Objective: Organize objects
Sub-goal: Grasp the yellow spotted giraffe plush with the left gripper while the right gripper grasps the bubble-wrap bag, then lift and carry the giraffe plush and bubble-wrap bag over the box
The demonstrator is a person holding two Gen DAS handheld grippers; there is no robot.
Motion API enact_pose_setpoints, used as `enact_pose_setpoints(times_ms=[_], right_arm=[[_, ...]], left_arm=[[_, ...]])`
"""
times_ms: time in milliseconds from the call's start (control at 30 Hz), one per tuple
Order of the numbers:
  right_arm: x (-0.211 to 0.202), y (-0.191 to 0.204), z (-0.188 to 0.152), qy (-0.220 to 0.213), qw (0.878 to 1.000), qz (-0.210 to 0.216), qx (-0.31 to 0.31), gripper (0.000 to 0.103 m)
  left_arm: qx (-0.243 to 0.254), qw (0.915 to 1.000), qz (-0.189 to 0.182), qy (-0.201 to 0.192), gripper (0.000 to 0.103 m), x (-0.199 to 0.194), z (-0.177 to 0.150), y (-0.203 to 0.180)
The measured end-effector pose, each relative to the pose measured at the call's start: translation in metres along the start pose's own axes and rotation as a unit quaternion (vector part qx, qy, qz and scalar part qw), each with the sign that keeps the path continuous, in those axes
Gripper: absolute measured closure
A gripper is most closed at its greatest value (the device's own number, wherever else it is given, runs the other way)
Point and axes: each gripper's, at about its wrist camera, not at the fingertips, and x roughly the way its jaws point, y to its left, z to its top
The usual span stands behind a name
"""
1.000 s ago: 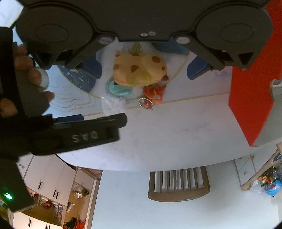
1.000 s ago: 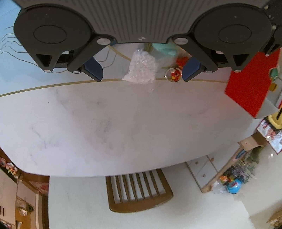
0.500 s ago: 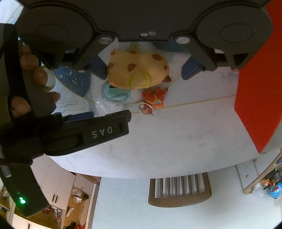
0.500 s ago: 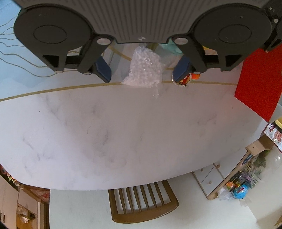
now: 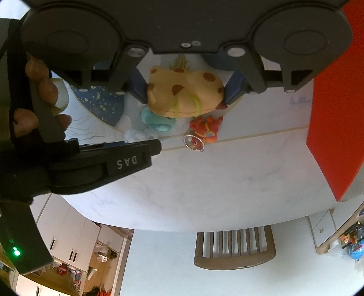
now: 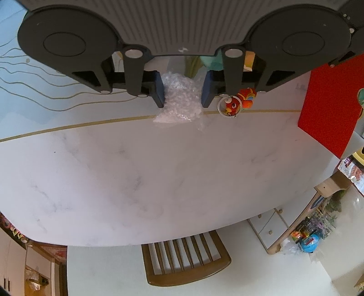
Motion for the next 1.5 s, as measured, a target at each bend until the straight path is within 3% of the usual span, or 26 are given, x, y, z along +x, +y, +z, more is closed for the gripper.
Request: enact_pose_setpoints(times_ms=[667,1100,1500], right_arm=[[-0.081,0.021,0.002,-0.027,0.998,0.022,-0.043,0.070],[-0.131,0.058,-0.005,-0.039,0.996,0.041,-0.068,0.070],[-0.154,0.119,-0.024,-0.049,0.993,0.056,-0.092,0.070]], left_arm=[[-0.021,0.9988,-0.014,-0.042,0.034,-0.059,0.017,0.010],[-0.038,0.9974,-0.007,-0.060,0.033,-0.105,0.019,0.029],[-0.057,0.9954,-0.001,-0.077,0.034,-0.152,0.013,0.079]])
